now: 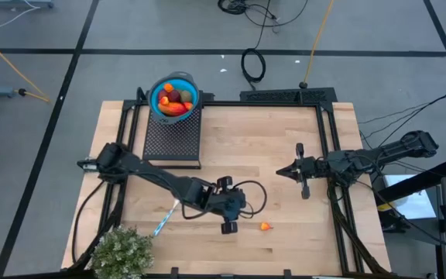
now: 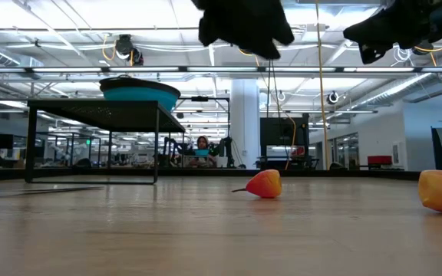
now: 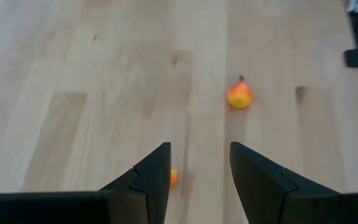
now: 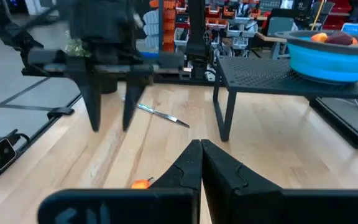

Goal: Pick & Place Fruit
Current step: Put the orange pear into the blue strainer bowl on the shelf

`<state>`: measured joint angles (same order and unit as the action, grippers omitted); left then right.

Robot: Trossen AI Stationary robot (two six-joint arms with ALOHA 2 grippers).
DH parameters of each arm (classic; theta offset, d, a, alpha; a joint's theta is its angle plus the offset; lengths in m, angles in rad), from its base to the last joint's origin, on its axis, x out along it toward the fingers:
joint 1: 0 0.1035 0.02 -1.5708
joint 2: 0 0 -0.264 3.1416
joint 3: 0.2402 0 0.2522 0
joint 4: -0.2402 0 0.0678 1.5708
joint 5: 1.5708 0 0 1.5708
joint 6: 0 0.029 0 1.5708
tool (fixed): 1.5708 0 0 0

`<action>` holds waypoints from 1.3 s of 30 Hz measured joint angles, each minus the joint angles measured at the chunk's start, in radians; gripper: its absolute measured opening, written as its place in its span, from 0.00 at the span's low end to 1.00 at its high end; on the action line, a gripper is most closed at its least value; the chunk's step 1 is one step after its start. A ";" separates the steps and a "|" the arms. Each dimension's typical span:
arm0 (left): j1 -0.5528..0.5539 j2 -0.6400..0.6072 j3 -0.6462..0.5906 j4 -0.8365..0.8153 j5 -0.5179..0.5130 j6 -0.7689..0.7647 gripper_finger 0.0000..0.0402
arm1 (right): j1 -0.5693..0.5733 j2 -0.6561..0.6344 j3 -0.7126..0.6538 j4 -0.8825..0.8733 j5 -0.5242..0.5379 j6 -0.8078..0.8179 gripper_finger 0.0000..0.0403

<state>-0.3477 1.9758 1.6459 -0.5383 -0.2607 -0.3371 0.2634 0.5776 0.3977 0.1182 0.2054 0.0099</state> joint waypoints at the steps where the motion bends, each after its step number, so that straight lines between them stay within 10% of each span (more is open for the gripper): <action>1: 0.004 0.004 0.000 -0.003 0.000 -0.008 0.41 | 0.000 -0.004 0.000 -0.003 0.000 -0.004 0.00; 20: 0.080 0.089 0.000 -0.086 0.107 0.001 0.65 | 0.000 -0.221 0.000 -0.264 -0.162 0.021 0.00; 39: 0.085 0.198 0.000 -0.050 0.104 0.177 0.66 | 0.000 -0.261 -0.002 -0.333 -0.159 0.032 0.00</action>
<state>-0.2623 2.1741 1.6462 -0.5887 -0.1566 -0.1602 0.2630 0.3165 0.3962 -0.2143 0.0463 0.0422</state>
